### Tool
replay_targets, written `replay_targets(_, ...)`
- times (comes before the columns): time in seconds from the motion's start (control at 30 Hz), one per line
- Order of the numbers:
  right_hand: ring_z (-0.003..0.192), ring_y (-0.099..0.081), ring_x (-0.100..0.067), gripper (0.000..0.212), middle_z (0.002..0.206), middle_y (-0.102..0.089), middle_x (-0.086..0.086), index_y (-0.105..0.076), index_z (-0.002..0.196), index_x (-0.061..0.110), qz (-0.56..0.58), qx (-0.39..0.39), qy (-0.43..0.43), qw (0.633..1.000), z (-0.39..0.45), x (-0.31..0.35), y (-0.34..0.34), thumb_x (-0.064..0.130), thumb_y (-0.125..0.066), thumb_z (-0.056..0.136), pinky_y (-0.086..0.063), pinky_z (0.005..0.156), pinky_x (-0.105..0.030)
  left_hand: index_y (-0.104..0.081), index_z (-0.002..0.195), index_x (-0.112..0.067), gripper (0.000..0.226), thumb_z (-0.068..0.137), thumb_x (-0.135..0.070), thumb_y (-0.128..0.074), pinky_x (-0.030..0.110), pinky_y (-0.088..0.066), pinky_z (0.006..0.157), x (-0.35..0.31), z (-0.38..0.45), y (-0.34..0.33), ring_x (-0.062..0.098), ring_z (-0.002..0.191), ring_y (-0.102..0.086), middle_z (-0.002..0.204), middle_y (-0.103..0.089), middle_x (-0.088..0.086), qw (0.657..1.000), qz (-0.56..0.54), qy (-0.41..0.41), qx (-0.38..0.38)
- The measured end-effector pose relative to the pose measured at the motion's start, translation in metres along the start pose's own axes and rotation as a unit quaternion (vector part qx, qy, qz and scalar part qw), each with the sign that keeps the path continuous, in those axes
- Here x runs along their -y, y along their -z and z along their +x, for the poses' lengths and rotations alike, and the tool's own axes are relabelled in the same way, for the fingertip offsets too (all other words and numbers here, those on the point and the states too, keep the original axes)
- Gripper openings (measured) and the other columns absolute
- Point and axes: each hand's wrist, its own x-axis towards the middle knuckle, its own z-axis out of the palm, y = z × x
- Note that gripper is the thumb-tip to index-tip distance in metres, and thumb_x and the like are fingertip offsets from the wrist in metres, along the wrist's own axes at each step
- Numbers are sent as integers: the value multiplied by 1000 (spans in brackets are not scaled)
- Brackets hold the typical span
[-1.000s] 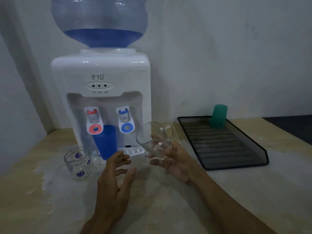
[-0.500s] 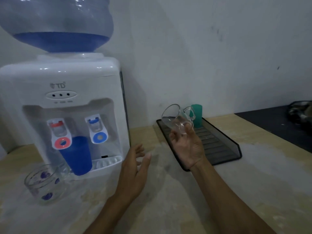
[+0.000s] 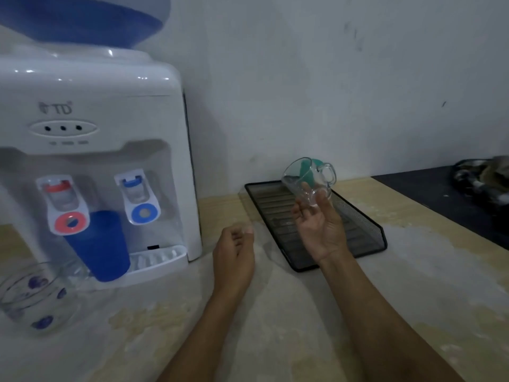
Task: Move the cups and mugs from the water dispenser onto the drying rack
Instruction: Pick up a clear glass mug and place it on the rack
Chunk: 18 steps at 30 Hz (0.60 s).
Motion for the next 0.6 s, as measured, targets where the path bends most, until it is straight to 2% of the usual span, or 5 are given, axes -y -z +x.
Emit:
replay_targets(0.17,113,-68,-25,95,134,-66,-11,-54,137,11,-74,-29,28,996,3,3,1,25,-100,55,-53,97,-36,-64,116,-17,33,101,-46,-56,11,-42,72,0,1,-1,-4,93,-61,108,-68,-7,1000,-18,13,-7)
replay_targets(0.3,129,-62,-37,80,145,-58,-22,-49,145,5,-138,-30,45,989,11,4,12,6,-86,74,-50,108,-47,-64,116,-17,32,101,-45,-57,12,-44,74,2,4,0,0,96,-63,109,-68,-6,999,-38,19,-14)
replay_targets(0.4,122,-67,-36,78,139,-62,-21,-50,143,5,-184,-63,63,979,11,6,7,0,-83,73,-53,105,-50,-64,115,-18,32,100,-45,-57,19,-50,81,5,7,-1,7,99,-64,109,-67,-5,999,-43,18,-23)
replay_targets(0.47,116,-71,-32,73,135,-64,-21,-51,139,4,-221,-81,79,969,10,10,2,-3,-81,73,-58,99,-45,-63,112,-19,31,99,-46,-58,28,-55,87,5,8,-2,10,100,-65,108,-67,-5,999,-43,18,-27)
replay_targets(0.6,113,-72,-32,68,127,-69,-22,-59,128,8,-351,-86,120,925,8,21,-1,0,-88,68,-62,89,-41,-61,112,-21,27,98,-44,-60,36,-57,92,4,7,-1,12,100,-65,108,-66,-5,999,-45,17,-25)
